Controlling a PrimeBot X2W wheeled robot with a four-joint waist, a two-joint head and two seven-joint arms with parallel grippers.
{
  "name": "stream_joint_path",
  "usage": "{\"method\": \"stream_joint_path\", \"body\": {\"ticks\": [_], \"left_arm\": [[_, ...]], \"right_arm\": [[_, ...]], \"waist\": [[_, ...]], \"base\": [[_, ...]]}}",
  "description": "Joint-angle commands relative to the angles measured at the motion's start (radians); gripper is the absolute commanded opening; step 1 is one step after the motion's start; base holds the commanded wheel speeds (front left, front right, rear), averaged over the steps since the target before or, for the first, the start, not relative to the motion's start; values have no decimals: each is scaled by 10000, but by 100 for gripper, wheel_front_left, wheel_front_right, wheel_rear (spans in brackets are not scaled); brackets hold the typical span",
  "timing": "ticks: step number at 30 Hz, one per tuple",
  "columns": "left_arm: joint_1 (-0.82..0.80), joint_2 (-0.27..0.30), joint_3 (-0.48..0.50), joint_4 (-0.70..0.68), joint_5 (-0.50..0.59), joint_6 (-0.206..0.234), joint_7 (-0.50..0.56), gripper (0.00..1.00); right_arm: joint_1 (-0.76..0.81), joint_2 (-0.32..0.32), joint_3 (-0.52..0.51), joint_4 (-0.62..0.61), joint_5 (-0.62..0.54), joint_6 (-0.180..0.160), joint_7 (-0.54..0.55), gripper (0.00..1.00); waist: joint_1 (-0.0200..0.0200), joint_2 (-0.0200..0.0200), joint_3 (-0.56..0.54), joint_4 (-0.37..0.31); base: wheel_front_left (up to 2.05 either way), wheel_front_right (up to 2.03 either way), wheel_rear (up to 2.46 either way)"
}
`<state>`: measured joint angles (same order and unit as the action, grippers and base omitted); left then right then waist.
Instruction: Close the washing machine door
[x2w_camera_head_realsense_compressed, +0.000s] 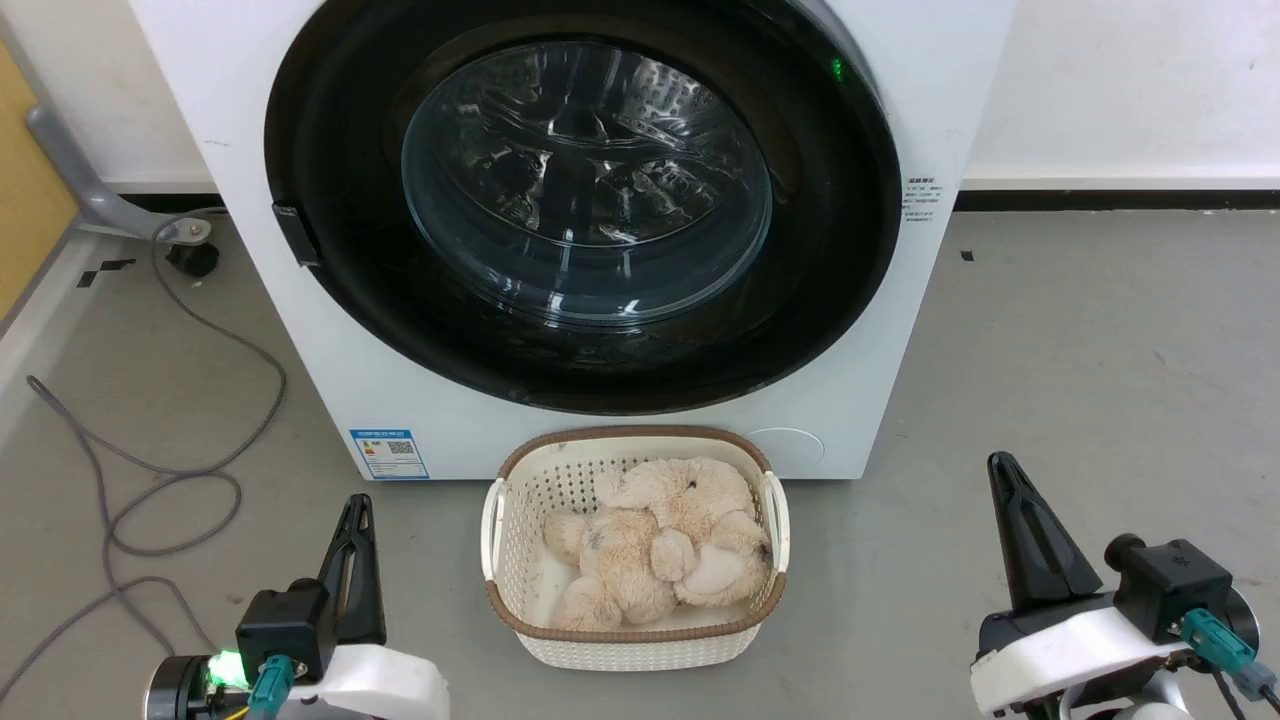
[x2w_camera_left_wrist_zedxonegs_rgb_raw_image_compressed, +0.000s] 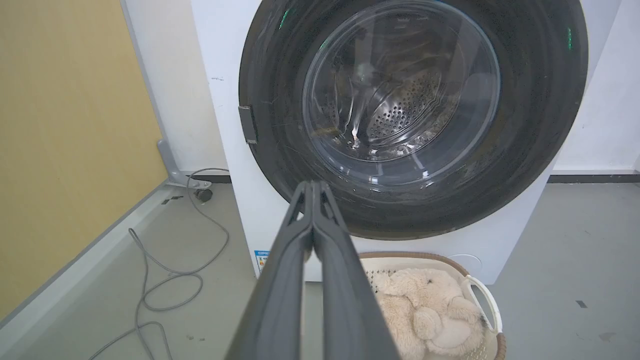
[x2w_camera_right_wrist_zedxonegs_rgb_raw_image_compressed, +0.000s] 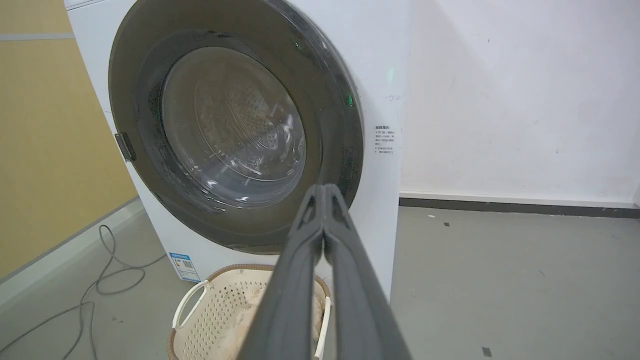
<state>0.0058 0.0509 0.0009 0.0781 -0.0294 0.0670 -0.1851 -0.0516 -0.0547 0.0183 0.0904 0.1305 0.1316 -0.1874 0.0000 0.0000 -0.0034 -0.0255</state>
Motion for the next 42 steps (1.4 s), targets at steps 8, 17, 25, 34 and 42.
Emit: {"method": "stream_joint_path", "body": {"ticks": [8,17,25,34,42], "left_arm": [[-21,4,-3,-131,78,-131,225,0],[-25,3,-4,-204,102,-192,408,0],[-29,1,-4,-270,124,-246,572,0],[-33,0,-5,-344,149,-307,756,0],[-37,-1,-5,-409,170,-361,919,0]], "right_arm": [[177,16,-33,-160,-246,-3,240,0],[215,20,-50,-244,-366,-4,425,0],[250,23,-65,-319,-472,-5,589,0],[288,26,-82,-403,-592,-5,774,0],[322,29,-97,-478,-698,-6,938,0]], "waist": [[0,0,4,29],[0,0,7,55],[0,0,10,78],[0,0,14,103],[0,0,17,126]], "base": [[0,0,0],[0,0,0],[0,0,0],[0,0,0],[0,0,0]]}}
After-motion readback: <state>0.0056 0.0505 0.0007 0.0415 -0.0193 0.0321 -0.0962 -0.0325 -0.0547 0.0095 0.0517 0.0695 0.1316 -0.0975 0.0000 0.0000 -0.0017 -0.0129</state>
